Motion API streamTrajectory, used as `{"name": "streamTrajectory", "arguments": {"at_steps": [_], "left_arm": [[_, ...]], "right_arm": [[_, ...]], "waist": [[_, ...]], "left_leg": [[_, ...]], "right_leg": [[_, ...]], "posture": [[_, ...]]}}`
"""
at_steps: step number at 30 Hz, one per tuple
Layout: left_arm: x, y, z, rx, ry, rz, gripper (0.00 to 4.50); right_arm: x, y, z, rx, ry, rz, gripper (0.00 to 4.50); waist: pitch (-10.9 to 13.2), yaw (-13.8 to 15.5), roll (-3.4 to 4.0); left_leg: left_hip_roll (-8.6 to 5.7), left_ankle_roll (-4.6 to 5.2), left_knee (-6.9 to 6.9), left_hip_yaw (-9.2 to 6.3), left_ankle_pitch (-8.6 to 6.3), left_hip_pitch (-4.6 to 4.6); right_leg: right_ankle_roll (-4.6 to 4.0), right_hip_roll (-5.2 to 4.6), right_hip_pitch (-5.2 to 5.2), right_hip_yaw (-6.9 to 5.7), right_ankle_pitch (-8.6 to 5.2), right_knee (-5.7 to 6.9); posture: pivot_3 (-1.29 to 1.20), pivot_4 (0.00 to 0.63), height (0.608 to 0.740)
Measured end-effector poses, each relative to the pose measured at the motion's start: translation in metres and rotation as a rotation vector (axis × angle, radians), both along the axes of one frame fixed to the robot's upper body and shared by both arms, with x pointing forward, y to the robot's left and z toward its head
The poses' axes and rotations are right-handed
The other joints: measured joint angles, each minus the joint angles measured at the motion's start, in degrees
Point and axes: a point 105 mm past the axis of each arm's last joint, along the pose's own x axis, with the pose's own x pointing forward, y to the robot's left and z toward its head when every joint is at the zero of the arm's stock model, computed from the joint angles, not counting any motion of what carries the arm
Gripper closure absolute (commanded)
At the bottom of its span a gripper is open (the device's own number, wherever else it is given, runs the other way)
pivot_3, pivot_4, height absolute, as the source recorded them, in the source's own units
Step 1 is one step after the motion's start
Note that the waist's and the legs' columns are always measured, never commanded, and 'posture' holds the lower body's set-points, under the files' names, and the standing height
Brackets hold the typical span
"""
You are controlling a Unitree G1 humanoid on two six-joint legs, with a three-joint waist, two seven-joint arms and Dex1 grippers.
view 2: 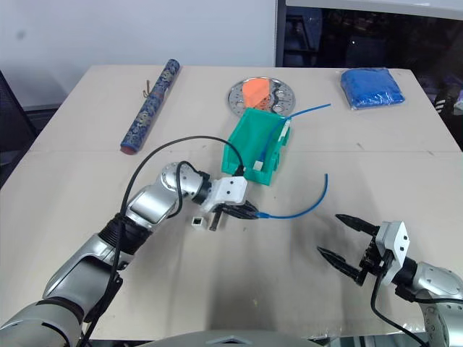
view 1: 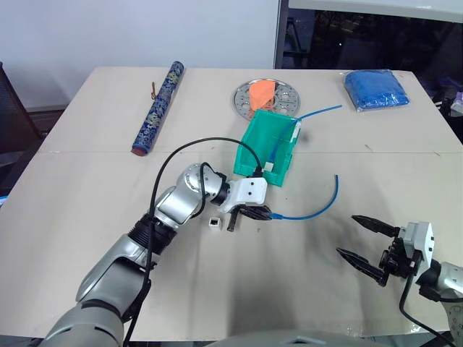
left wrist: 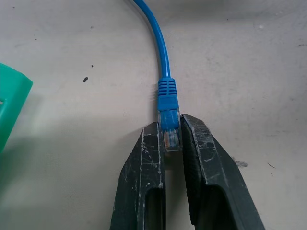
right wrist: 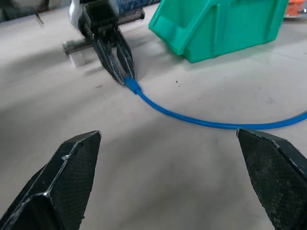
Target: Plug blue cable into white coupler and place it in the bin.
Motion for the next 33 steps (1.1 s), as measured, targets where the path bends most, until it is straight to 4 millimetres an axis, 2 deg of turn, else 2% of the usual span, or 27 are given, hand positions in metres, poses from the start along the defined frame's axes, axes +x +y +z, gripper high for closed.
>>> {"name": "streamTrajectory", "arguments": {"at_steps": [2, 3, 5, 6, 8, 10, 14, 15, 16, 17, 18, 21, 24, 31, 32, 33], "left_arm": [[-0.004, -0.010, 0.002, -0.098, 0.134, 0.053, 4.43], [-0.004, -0.019, 0.019, -0.252, 0.308, 0.126, 4.43], [-0.006, -0.029, 0.040, -0.377, 0.423, 0.136, 4.43], [-0.009, -0.034, 0.065, -0.481, 0.530, 0.128, 4.43], [-0.012, -0.036, 0.085, -0.561, 0.598, 0.118, 4.43], [-0.015, -0.039, 0.095, -0.625, 0.682, 0.125, 4.43], [-0.016, -0.038, 0.097, -0.644, 0.738, 0.150, 4.43], [-0.015, -0.034, 0.097, -0.647, 0.741, 0.166, 4.50], [-0.015, -0.031, 0.094, -0.636, 0.741, 0.181, 4.50], [-0.016, -0.032, 0.093, -0.631, 0.743, 0.183, 4.50], [-0.016, -0.032, 0.093, -0.630, 0.744, 0.185, 4.50], [-0.016, -0.030, 0.092, -0.629, 0.747, 0.188, 4.50], [-0.018, -0.030, 0.093, -0.633, 0.754, 0.175, 4.50], [-0.018, -0.030, 0.093, -0.638, 0.742, 0.168, 4.50], [-0.018, -0.030, 0.093, -0.642, 0.734, 0.167, 3.73], [-0.018, -0.030, 0.093, -0.644, 0.722, 0.165, 3.46]], "right_arm": [[-0.004, 0.012, 0.007, 0.093, 0.071, 0.010, 0.00], [-0.005, 0.023, 0.013, 0.183, 0.131, 0.020, 0.00], [-0.004, 0.035, 0.021, 0.254, 0.162, 0.046, 0.00], [0.000, 0.047, 0.031, 0.331, 0.179, 0.068, 0.00], [0.009, 0.057, 0.041, 0.398, 0.173, 0.063, 0.00], [0.024, 0.066, 0.055, 0.471, 0.136, 0.035, 0.00], [0.033, 0.072, 0.064, 0.514, 0.116, 0.021, 0.00], [0.035, 0.072, 0.064, 0.529, 0.130, 0.010, 0.54], [0.040, 0.074, 0.069, 0.584, 0.134, 0.009, 0.74], [0.042, 0.076, 0.072, 0.599, 0.135, 0.017, 1.35], [0.042, 0.076, 0.074, 0.605, 0.136, 0.022, 1.65], [0.043, 0.075, 0.078, 0.631, 0.146, 0.028, 3.31], [0.044, 0.071, 0.077, 0.625, 0.152, 0.018, 4.45], [0.044, 0.072, 0.079, 0.639, 0.160, 0.023, 4.45], [0.044, 0.072, 0.079, 0.639, 0.160, 0.023, 4.50], [0.044, 0.072, 0.079, 0.639, 0.159, 0.027, 4.50]], "waist": [[0.01, 0.04, 0.00], [0.06, -0.04, -0.03], [0.07, -0.13, -0.07], [0.06, -0.27, -0.08], [0.02, -0.55, -0.05], [0.01, -0.61, -0.02], [0.00, -0.32, -0.02], [-0.01, -0.19, -0.03], [0.00, -0.31, -0.02], [0.01, -0.31, -0.01], [0.00, -0.26, -0.02], [0.00, -0.18, -0.02], [0.00, -0.21, -0.02], [0.00, -0.30, -0.02], [0.00, -0.30, -0.01], [0.00, -0.31, -0.02]], "left_leg": [[0.00, 0.00, 0.03, -0.07, 0.00, -0.08], [0.01, 0.01, 0.11, -0.12, 0.00, -0.15], [0.01, 0.01, 0.24, -0.18, -0.01, -0.16], [0.02, 0.01, 0.24, -0.18, -0.01, -0.11], [0.04, 0.01, 0.24, -0.16, -0.01, 0.02], [0.07, 0.01, 0.24, -0.18, 0.00, 0.04], [0.04, -0.01, 0.24, -0.24, 0.01, 0.00], [0.02, -0.04, 0.24, -0.23, 0.02, -0.02], [0.00, -0.26, 0.24, -0.18, 0.13, -0.06], [-0.02, -0.28, 0.23, -0.18, 0.14, -0.09], [-0.01, -0.28, 0.23, -0.19, 0.14, -0.09], [-0.01, -0.27, 0.19, -0.20, 0.13, -0.10], [-0.02, -0.08, 0.19, -0.18, 0.03, -0.09], [0.00, -0.05, 0.19, -0.18, 0.01, -0.07], [0.00, -0.05, 0.19, -0.18, 0.01, -0.07], [0.00, -0.05, 0.19, -0.18, 0.01, -0.07]], "right_leg": [[0.00, -0.01, 0.00, -0.06, 0.00, 0.00], [0.00, -0.01, -0.01, -0.09, 0.00, 0.04], [0.01, -0.01, 0.00, -0.15, 0.00, 0.06], [0.01, 0.00, 0.02, -0.15, 0.00, 0.06], [0.01, 0.04, 0.08, -0.14, 0.00, 0.09], [0.01, 0.07, 0.08, -0.14, 0.01, 0.13], [0.00, 0.07, 0.07, -0.16, 0.01, 0.14], [0.00, 0.05, 0.07, -0.17, 0.01, 0.09], [-0.01, 0.01, 0.02, -0.13, 0.02, 0.06], [-0.01, 0.00, 0.00, -0.13, 0.01, 0.05], [-0.01, 0.00, 0.00, -0.14, 0.01, 0.04], [-0.01, 0.00, -0.01, -0.15, 0.01, 0.03], [-0.01, 0.00, -0.01, -0.14, 0.01, 0.04], [-0.01, 0.02, 0.00, -0.14, 0.01, 0.07], [-0.01, 0.02, 0.00, -0.14, 0.01, 0.06], [-0.01, 0.02, 0.00, -0.14, 0.01, 0.06]], "posture": [[0.00, 0.150, 0.740], [0.00, 0.150, 0.740], [0.00, 0.150, 0.740], [0.00, 0.150, 0.740], [0.00, 0.150, 0.740], [0.00, 0.150, 0.740], [0.00, 0.150, 0.740], [0.00, 0.150, 0.740], [0.00, 0.150, 0.740], [0.00, 0.150, 0.740], [0.00, 0.150, 0.740], [0.00, 0.150, 0.740], [0.00, 0.150, 0.740], [0.00, 0.150, 0.740], [0.00, 0.150, 0.740], [0.00, 0.150, 0.740]]}}
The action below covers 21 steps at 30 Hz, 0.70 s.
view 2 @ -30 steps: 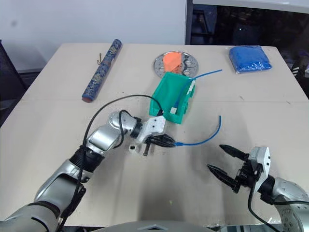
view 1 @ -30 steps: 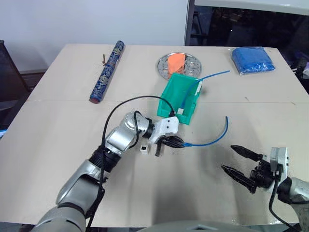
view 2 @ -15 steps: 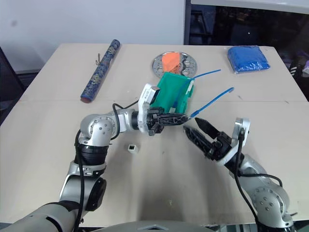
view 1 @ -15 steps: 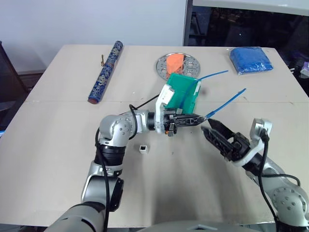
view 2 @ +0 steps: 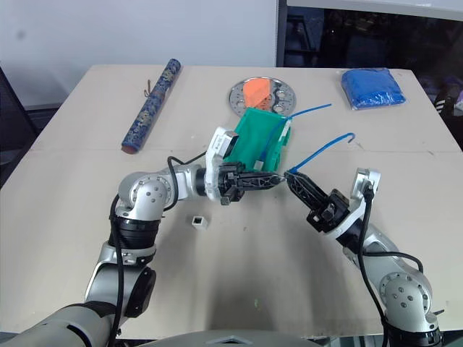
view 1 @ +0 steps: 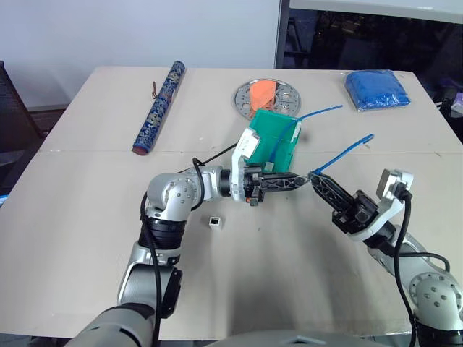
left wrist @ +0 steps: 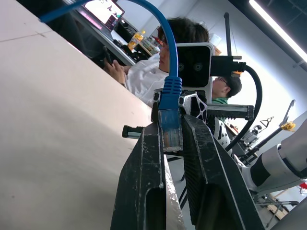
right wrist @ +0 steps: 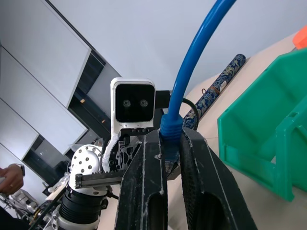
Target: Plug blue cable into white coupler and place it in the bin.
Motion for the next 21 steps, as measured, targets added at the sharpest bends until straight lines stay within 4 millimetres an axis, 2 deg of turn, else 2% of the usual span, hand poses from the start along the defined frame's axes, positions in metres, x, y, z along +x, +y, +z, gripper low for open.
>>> {"name": "streamTrajectory", "arguments": {"at_steps": [3, 5, 6, 7, 9, 12, 14, 15, 17, 18, 19, 21], "left_arm": [[-0.006, 0.001, -0.005, 0.034, -0.028, -0.019, 2.10], [-0.005, 0.003, -0.003, 0.044, -0.048, -0.001, 1.03], [-0.005, 0.007, 0.001, 0.054, -0.085, 0.023, 0.86], [-0.004, 0.009, 0.003, 0.054, -0.095, 0.029, 0.86], [-0.008, 0.029, 0.018, 0.066, -0.202, 0.106, 0.86], [-0.023, 0.080, 0.037, 0.113, -0.378, 0.371, 0.86], [-0.033, 0.106, 0.034, 0.153, -0.455, 0.594, 0.86], [-0.041, 0.119, 0.024, 0.203, -0.476, 0.738, 0.86], [-0.057, 0.137, -0.006, 0.330, -0.444, 0.918, 0.86], [-0.070, 0.142, -0.024, 0.398, -0.406, 0.975, 0.86], [-0.090, 0.144, -0.052, 0.490, -0.332, 1.020, 0.86], [-0.101, 0.144, -0.069, 0.556, -0.315, 1.055, 0.86]], "right_arm": [[0.002, 0.001, 0.005, 0.012, -0.017, -0.002, 4.50], [0.005, 0.001, 0.006, 0.017, -0.019, -0.003, 4.50], [0.006, 0.001, 0.005, 0.019, -0.016, -0.005, 4.50], [0.007, 0.001, 0.005, 0.020, -0.015, -0.005, 4.50], [0.008, 0.000, 0.005, 0.020, -0.015, -0.009, 4.50], [0.011, -0.018, -0.003, -0.008, 0.018, -0.069, 4.50], [0.013, -0.029, -0.010, -0.021, 0.043, -0.107, 4.50], [0.013, -0.033, -0.012, -0.026, 0.049, -0.123, 4.50], [0.014, -0.038, -0.016, -0.028, 0.061, -0.138, 4.50], [0.014, -0.040, -0.018, -0.030, 0.063, -0.144, 4.50], [0.013, -0.044, -0.023, -0.037, 0.077, -0.154, 4.50], [0.015, -0.045, -0.027, -0.046, 0.088, -0.154, 4.50]], "waist": [[0.00, -0.02, 0.00], [0.00, -0.01, 0.00], [0.00, -0.02, 0.00], [0.01, -0.02, 0.01], [0.01, -0.35, 0.02], [-0.01, -1.29, 0.03], [-0.04, -1.21, 0.05], [-0.06, -1.28, 0.05], [-0.13, -0.99, -0.07], [-0.17, -0.97, -0.13], [-0.25, -0.88, -0.26], [-0.24, 0.17, -0.28]], "left_leg": [[0.00, 0.00, 0.00, 0.00, 0.00, -0.01], [0.00, 0.00, 0.00, -0.01, 0.00, -0.01], [0.00, 0.00, 0.00, -0.01, 0.00, -0.01], [0.01, 0.00, 0.00, -0.01, 0.00, -0.01], [0.06, 0.00, -0.08, 0.04, 0.00, 0.00], [0.07, -0.02, -0.42, 0.12, 0.01, -0.04], [0.06, -0.24, -0.48, 0.19, 0.12, -0.05], [0.05, -0.26, -0.54, 0.26, 0.11, -0.04], [-0.01, -0.26, -0.52, 0.31, 0.10, -0.12], [-0.03, -0.25, -0.52, 0.37, 0.10, -0.09], [-0.05, -0.03, -0.50, 0.45, -0.03, -0.07], [-0.07, 0.00, -0.44, 0.40, -0.04, -0.06]], "right_leg": [[0.00, 0.00, 0.00, 0.00, 0.00, 0.00], [0.00, 0.00, -0.01, 0.00, 0.00, -0.01], [0.00, 0.00, -0.01, 0.00, 0.00, -0.01], [0.00, 0.00, -0.01, 0.00, 0.00, 0.00], [0.00, 0.01, -0.08, 0.04, 0.00, -0.01], [-0.01, -0.05, -0.28, 0.12, -0.01, -0.09], [-0.02, -0.12, -0.33, 0.14, -0.01, -0.12], [-0.01, -0.15, -0.34, 0.24, -0.01, -0.18], [-0.01, -0.19, -0.34, 0.24, -0.01, -0.26], [-0.01, -0.22, -0.32, 0.29, -0.01, -0.25], [-0.01, -0.25, -0.29, 0.36, -0.01, -0.28], [-0.10, -0.22, -0.24, 0.33, -0.07, -0.30]], "posture": [[0.00, 0.150, 0.740], [0.00, 0.150, 0.740], [0.00, 0.150, 0.740], [0.00, 0.150, 0.740], [0.00, 0.150, 0.740], [0.00, 0.150, 0.740], [0.00, 0.150, 0.740], [0.00, 0.150, 0.740], [0.00, 0.150, 0.740], [0.00, 0.150, 0.740], [0.00, 0.150, 0.740], [0.00, 0.150, 0.740]]}}
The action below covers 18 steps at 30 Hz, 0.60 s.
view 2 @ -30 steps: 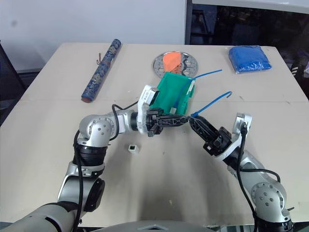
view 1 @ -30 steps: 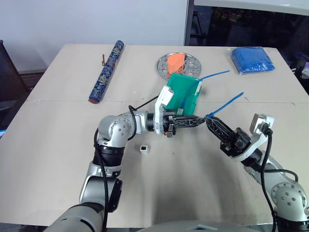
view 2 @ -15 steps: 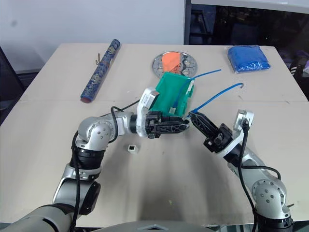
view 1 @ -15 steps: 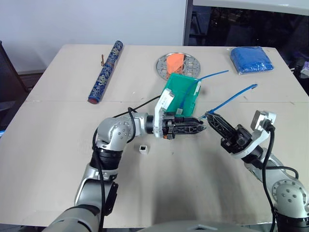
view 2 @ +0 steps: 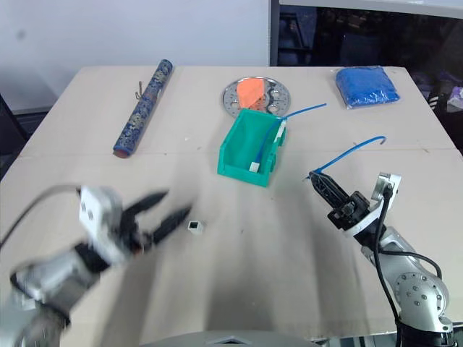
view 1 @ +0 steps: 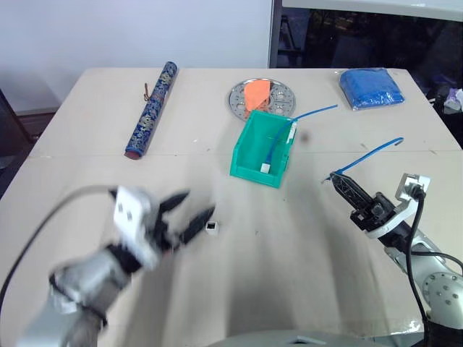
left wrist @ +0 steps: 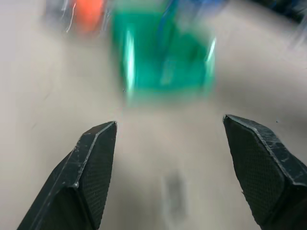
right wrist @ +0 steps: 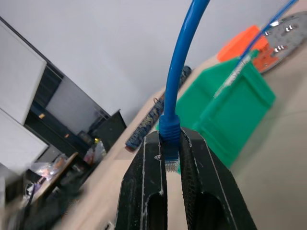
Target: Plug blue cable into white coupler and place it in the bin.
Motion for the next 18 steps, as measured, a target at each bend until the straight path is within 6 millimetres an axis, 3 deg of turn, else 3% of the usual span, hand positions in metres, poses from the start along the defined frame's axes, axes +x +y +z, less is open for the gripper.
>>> {"name": "streamTrajectory", "arguments": {"at_steps": [2, 5, 18], "left_arm": [[-0.006, -0.003, -0.016, 0.042, -0.012, 0.067, 0.86], [0.004, -0.004, -0.030, 0.068, -0.052, 0.146, 0.86], [0.043, -0.013, -0.056, 0.131, -0.103, 0.138, 0.86]], "right_arm": [[0.000, 0.002, -0.003, -0.010, 0.002, 0.015, 4.50], [0.001, 0.003, -0.003, -0.013, -0.001, 0.024, 4.50], [0.004, 0.005, 0.000, -0.020, -0.012, 0.035, 4.50]], "waist": [[0.02, 0.67, 0.13], [0.02, 0.70, 0.17], [-0.25, 0.01, 0.29]], "left_leg": [[0.00, 0.02, 0.09, -0.03, 0.04, 0.11], [0.12, 0.02, 0.20, -0.11, 0.12, 0.16], [0.13, 0.02, 0.06, -0.16, 0.34, 0.08]], "right_leg": [[-0.12, 0.05, 0.19, 0.01, -0.08, 0.02], [0.14, 0.33, 0.30, 0.08, -0.18, 0.08], [0.01, 0.37, 0.22, 0.08, 0.26, 0.13]], "posture": [[0.00, 0.150, 0.740], [0.00, 0.150, 0.740], [0.00, 0.150, 0.740]]}}
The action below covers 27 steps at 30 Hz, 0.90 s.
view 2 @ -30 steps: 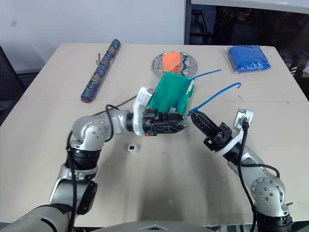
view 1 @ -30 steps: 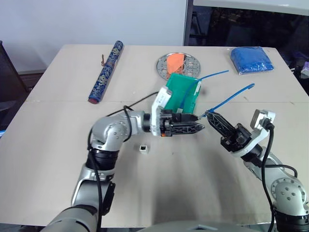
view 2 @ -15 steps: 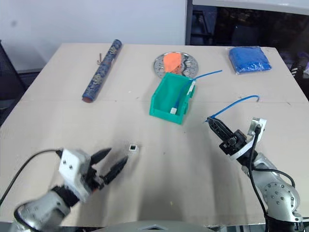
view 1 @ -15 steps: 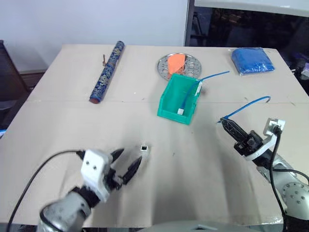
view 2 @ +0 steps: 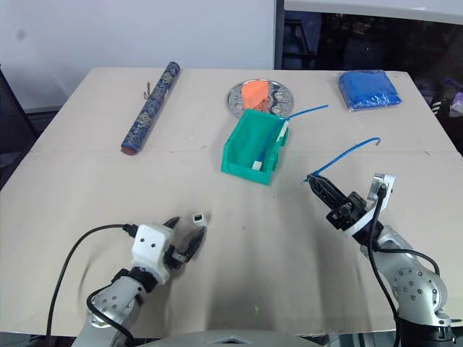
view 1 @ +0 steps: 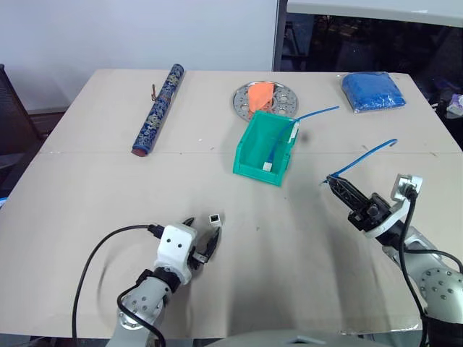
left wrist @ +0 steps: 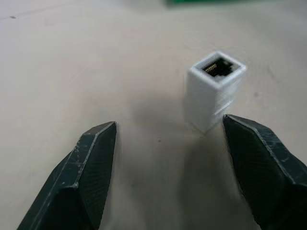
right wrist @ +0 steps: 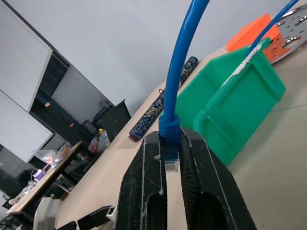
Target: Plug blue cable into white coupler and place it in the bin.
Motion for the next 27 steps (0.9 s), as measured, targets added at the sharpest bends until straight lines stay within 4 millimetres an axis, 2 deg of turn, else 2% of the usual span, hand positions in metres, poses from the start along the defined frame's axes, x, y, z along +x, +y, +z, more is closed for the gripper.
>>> {"name": "streamTrajectory", "arguments": {"at_steps": [10, 27], "left_arm": [[0.014, -0.011, 0.003, 0.027, -0.060, -0.032, 0.86], [0.006, -0.028, 0.000, -0.016, -0.058, 0.030, 0.86]], "right_arm": [[0.001, 0.002, -0.001, -0.007, 0.020, 0.004, 4.50], [-0.001, 0.000, -0.003, -0.058, 0.068, 0.049, 4.50]], "waist": [[-0.01, -0.07, 0.01], [-0.02, -0.04, 0.04]], "left_leg": [[0.01, 0.00, 0.03, 0.00, 0.01, 0.07], [0.01, 0.01, 0.01, 0.00, 0.00, 0.02]], "right_leg": [[-0.09, 0.03, 0.02, -0.01, -0.06, 0.05], [-0.01, 0.02, 0.01, 0.00, -0.02, -0.01]], "posture": [[0.00, 0.150, 0.740], [0.00, 0.150, 0.740]]}}
